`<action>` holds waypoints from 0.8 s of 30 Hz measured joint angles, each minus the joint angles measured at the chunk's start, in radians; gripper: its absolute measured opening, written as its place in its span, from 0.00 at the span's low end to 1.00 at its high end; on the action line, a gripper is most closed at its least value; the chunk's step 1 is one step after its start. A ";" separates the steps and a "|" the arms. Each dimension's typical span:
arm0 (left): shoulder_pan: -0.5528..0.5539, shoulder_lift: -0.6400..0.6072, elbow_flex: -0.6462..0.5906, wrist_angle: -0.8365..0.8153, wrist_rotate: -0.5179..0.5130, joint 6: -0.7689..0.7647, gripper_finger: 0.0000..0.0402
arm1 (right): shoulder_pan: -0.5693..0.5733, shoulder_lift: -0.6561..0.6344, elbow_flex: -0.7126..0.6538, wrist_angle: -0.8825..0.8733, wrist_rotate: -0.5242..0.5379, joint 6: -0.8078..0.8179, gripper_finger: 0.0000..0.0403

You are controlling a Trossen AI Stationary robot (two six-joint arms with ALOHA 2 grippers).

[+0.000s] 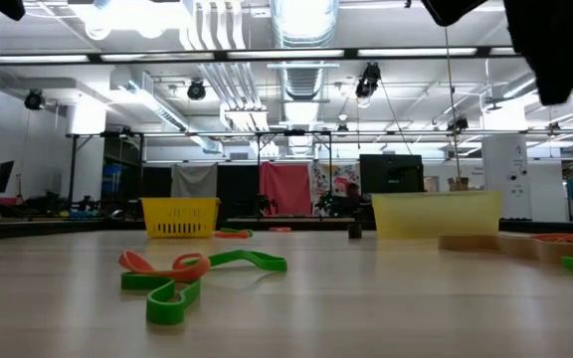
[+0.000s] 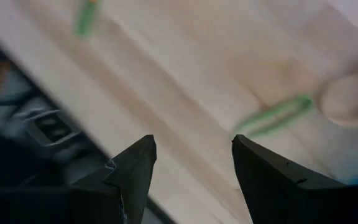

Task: Sort rubber bands into baskets
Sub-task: Put the green rubber band into the left blue bin

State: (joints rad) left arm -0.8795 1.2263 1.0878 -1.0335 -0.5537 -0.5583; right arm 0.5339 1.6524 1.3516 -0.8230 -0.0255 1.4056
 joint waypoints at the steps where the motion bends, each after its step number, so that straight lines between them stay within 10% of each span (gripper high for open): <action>1: 0.000 0.000 0.000 0.000 -0.003 0.017 0.29 | 0.005 0.028 0.036 -0.057 -0.001 0.020 0.51; 7: 0.000 0.000 -0.003 -0.005 -0.012 0.053 0.29 | 0.027 0.199 0.258 -0.377 -0.009 0.067 0.51; 24: -0.001 0.000 -0.004 -0.033 -0.013 0.098 0.29 | 0.044 0.381 0.326 -0.374 -0.062 0.047 0.51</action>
State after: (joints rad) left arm -0.8803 1.2263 1.0840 -1.0668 -0.5671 -0.4600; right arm 0.5781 2.0334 1.6776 -1.1967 -0.0875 1.4522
